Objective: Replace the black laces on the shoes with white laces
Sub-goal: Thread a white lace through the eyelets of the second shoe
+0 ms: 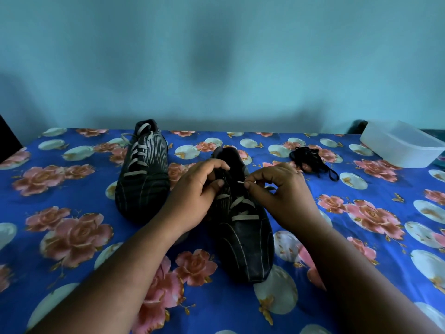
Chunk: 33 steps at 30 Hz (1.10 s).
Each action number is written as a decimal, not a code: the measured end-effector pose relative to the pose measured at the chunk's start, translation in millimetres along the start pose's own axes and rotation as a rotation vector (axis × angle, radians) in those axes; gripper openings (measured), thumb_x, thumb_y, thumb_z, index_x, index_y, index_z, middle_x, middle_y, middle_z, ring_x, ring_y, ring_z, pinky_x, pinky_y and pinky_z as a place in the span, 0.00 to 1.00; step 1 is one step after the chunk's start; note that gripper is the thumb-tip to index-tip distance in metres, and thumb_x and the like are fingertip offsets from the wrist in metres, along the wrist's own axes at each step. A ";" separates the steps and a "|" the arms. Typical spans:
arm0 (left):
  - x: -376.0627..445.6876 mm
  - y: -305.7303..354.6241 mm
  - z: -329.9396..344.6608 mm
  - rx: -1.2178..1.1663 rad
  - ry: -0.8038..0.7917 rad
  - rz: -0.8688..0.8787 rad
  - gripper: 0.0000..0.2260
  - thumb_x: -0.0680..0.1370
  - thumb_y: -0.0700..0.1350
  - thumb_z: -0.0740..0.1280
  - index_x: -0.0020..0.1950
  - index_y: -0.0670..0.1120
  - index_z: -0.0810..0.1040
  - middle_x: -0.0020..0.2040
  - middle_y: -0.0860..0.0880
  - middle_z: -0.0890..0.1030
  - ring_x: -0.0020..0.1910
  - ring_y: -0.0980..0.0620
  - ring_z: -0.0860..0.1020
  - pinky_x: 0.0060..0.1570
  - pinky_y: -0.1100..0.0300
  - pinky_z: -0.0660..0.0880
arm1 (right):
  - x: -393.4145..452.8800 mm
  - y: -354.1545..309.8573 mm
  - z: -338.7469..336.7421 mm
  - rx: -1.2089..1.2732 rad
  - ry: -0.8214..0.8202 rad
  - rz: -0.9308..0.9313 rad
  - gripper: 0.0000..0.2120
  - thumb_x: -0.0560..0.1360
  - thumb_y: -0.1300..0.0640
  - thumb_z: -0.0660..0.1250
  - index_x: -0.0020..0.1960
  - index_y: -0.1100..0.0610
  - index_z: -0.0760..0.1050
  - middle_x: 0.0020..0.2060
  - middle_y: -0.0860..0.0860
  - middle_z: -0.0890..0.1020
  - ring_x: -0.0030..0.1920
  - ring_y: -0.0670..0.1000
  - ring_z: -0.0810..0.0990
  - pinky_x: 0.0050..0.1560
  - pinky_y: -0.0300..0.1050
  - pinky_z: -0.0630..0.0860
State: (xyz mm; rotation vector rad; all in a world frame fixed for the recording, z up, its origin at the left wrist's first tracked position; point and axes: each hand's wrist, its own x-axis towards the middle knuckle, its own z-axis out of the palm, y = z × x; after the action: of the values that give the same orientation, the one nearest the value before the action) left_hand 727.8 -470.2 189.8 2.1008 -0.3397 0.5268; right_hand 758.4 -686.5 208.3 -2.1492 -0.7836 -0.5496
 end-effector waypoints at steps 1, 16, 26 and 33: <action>-1.0 1.1 -0.8 -0.024 0.006 0.004 0.13 0.81 0.39 0.68 0.62 0.54 0.78 0.47 0.52 0.78 0.50 0.53 0.78 0.49 0.60 0.75 | 0.0 0.8 -0.1 -0.008 0.002 -0.007 0.07 0.74 0.44 0.68 0.44 0.45 0.83 0.35 0.38 0.80 0.46 0.46 0.76 0.48 0.49 0.73; -5.5 0.8 2.1 0.020 -0.051 0.064 0.18 0.81 0.42 0.69 0.70 0.55 0.77 0.56 0.53 0.79 0.59 0.55 0.76 0.58 0.62 0.73 | -2.1 -1.9 6.1 -0.238 0.004 -0.052 0.03 0.71 0.46 0.73 0.44 0.41 0.83 0.51 0.41 0.75 0.62 0.52 0.66 0.54 0.42 0.52; -6.1 6.1 -4.1 0.035 0.051 0.098 0.24 0.73 0.41 0.78 0.69 0.48 0.80 0.46 0.55 0.83 0.45 0.55 0.81 0.50 0.66 0.75 | -2.2 8.1 13.5 0.016 -0.127 0.092 0.07 0.71 0.38 0.66 0.46 0.36 0.80 0.50 0.34 0.73 0.62 0.50 0.66 0.65 0.60 0.65; -6.4 8.4 -5.1 0.015 0.096 0.133 0.14 0.71 0.40 0.79 0.55 0.48 0.86 0.50 0.56 0.85 0.51 0.60 0.83 0.54 0.62 0.79 | -2.0 8.3 17.6 0.044 -0.112 0.103 0.07 0.71 0.40 0.67 0.46 0.37 0.81 0.51 0.33 0.73 0.62 0.52 0.67 0.65 0.62 0.65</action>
State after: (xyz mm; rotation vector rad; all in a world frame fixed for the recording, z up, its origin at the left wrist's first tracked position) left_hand 717.4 -470.2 195.2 2.0686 -0.4230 0.7079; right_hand 764.8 -677.8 192.1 -2.1807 -0.7333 -0.3587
